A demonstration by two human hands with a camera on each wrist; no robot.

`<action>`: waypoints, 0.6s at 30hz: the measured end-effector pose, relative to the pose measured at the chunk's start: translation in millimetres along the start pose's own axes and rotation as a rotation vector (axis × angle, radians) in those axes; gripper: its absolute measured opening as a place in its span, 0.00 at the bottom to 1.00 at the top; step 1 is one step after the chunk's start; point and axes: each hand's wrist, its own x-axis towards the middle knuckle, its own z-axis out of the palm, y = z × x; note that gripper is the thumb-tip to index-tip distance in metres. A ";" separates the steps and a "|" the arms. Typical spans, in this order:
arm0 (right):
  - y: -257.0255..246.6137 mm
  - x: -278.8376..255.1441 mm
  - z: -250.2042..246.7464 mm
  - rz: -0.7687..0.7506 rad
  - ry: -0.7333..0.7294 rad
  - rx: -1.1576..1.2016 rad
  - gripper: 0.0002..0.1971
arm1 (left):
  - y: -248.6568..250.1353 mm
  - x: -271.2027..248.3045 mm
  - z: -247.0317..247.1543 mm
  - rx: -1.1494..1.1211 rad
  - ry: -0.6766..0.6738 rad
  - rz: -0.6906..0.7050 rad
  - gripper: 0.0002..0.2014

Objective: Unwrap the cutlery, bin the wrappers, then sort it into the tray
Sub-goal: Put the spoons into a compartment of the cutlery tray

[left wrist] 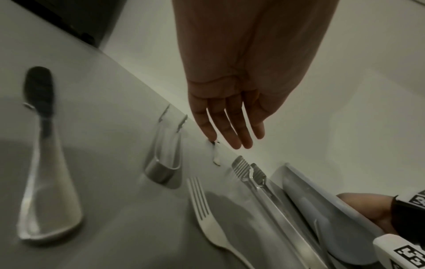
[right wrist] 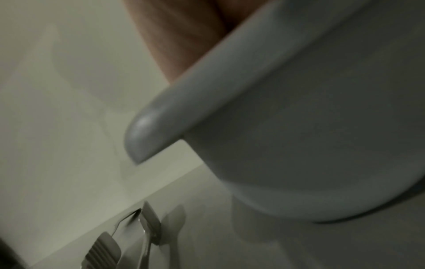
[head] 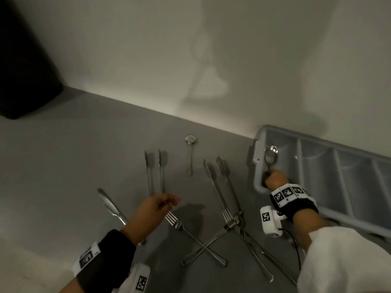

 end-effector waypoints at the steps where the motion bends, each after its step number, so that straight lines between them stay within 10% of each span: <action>1: 1.4 -0.8 3.3 -0.012 0.025 0.050 0.14 | -3.0 -3.6 -1.7 -0.010 0.008 -0.011 0.26; 10: 7.3 -99.6 40.2 -0.311 0.641 0.316 0.07 | -17.9 -21.5 -1.3 0.142 -0.053 -0.064 0.14; 18: 40.5 -157.2 125.9 -0.237 0.166 0.352 0.10 | -11.1 -25.9 42.8 0.277 -0.448 0.023 0.14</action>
